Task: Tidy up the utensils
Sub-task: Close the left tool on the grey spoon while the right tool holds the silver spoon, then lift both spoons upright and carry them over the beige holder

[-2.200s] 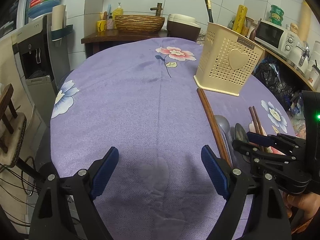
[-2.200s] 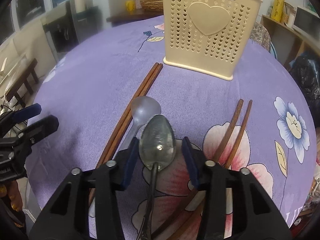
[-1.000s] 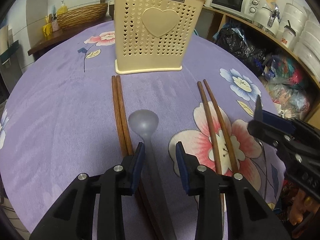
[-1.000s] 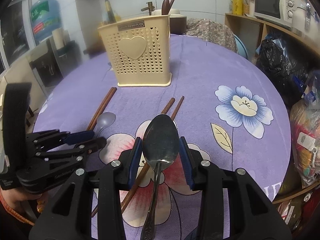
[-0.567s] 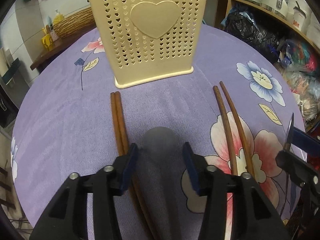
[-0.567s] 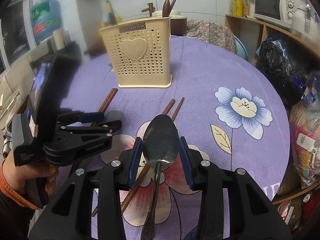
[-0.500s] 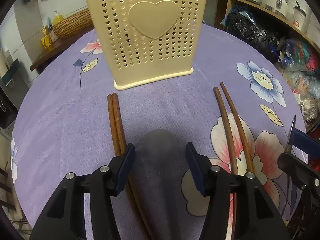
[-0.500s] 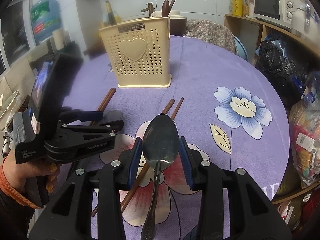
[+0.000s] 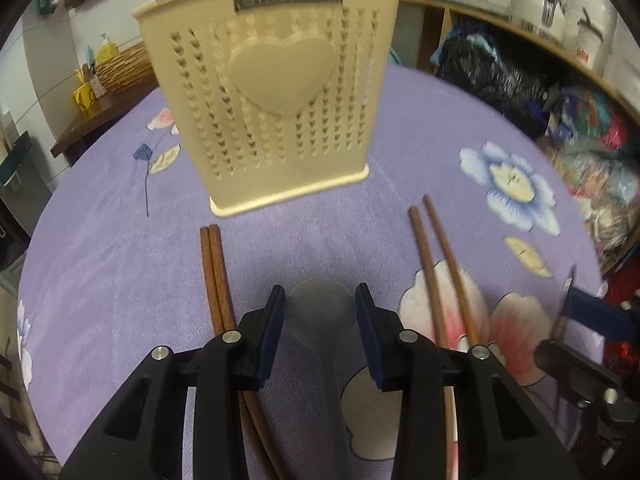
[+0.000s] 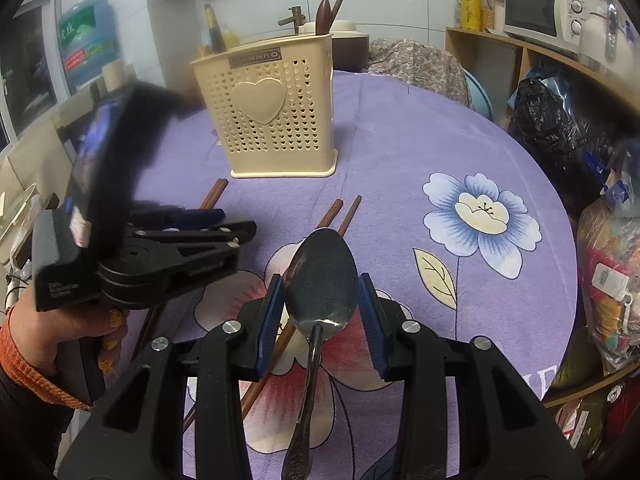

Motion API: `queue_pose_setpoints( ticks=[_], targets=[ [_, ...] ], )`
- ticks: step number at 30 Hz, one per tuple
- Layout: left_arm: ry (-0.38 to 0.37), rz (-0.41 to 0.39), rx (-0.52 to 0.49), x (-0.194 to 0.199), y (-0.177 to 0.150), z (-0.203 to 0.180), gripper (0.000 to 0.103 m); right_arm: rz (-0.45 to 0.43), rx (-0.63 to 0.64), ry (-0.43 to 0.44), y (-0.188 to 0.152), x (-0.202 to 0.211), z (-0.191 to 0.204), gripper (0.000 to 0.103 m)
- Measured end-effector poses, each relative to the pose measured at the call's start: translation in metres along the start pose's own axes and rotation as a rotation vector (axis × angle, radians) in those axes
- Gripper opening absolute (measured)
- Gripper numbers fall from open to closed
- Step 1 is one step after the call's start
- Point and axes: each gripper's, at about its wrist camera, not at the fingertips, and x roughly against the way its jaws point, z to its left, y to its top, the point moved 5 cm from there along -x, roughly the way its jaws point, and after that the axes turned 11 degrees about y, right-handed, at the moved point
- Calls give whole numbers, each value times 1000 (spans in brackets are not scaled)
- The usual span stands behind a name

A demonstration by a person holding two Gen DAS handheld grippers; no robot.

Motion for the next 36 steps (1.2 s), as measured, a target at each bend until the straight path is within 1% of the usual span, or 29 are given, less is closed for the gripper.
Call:
queue_pose_setpoints(
  ticks=[2, 5, 6, 10, 15, 18, 23, 27, 31, 33, 36],
  targets=[
    [-26, -52, 36, 19, 6, 5, 36, -13, -9, 15, 3, 5, -1, 38],
    [-61, -128, 80, 49, 14, 13, 36, -45, -4, 13, 12, 15, -2, 38],
    [-70, -167, 92, 63, 17, 17, 36, -56, -1, 14, 15, 19, -2, 38],
    [-80, -238, 117, 93, 19, 29, 36, -91, -3, 31, 25, 34, -3, 38],
    [-73, -289, 138, 110, 18, 34, 36, -119, 6, 30, 35, 44, -4, 38],
    [-64, -311, 141, 111, 20, 35, 36, -131, 18, 33, 38, 47, -3, 38],
    [-69, -304, 163, 103, 19, 38, 36, -146, 27, 39, 41, 49, -1, 38],
    [-75, -331, 183, 109, 24, 46, 36, -180, 54, 52, 54, 52, 5, 38],
    [-71, -396, 195, 123, 47, 60, 36, -240, 117, 60, 88, 56, 17, 38],
    [-54, -452, 206, 134, 67, 70, 36, -283, 143, 54, 111, 61, 23, 38],
    [-30, -524, 239, 151, 104, 88, 36, -345, 169, 62, 158, 69, 32, 38]
  ],
)
